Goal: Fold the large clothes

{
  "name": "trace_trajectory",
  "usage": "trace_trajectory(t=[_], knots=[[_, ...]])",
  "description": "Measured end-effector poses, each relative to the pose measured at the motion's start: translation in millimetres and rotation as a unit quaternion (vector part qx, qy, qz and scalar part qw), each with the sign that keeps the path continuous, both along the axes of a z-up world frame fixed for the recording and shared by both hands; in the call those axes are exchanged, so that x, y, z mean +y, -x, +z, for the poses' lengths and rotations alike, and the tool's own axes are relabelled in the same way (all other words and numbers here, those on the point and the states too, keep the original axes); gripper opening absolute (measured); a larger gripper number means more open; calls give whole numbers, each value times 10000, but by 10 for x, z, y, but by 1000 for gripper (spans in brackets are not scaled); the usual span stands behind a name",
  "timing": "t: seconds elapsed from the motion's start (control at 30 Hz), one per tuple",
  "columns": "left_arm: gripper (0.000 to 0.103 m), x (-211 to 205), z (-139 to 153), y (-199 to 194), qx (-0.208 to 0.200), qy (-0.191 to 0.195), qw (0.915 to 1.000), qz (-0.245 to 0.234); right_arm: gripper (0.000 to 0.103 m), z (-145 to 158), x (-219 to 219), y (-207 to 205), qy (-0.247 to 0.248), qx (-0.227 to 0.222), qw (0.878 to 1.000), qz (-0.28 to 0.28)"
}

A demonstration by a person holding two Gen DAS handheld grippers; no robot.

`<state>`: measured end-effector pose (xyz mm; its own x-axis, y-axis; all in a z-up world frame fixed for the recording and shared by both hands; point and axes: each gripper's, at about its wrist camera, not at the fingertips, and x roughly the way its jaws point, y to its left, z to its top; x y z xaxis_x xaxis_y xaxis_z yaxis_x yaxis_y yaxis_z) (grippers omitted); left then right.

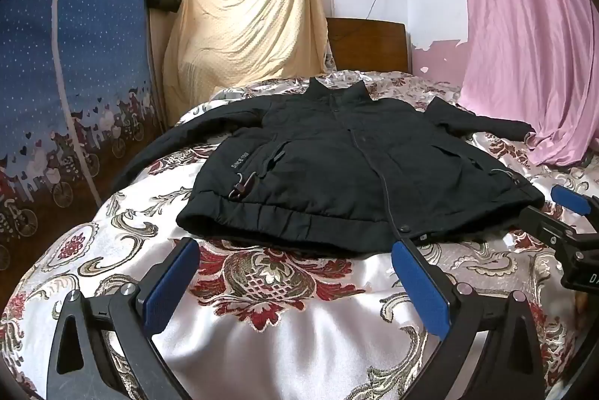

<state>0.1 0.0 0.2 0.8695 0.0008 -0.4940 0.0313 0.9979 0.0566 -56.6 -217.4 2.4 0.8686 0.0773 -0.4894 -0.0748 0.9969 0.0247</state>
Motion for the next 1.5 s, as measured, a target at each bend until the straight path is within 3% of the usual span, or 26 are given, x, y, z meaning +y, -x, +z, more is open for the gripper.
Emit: trace_trajectory(t=[1.5], knots=[[103, -1, -1, 1, -3, -21, 10000, 2, 102, -4, -6, 2, -20, 25, 10000, 5]])
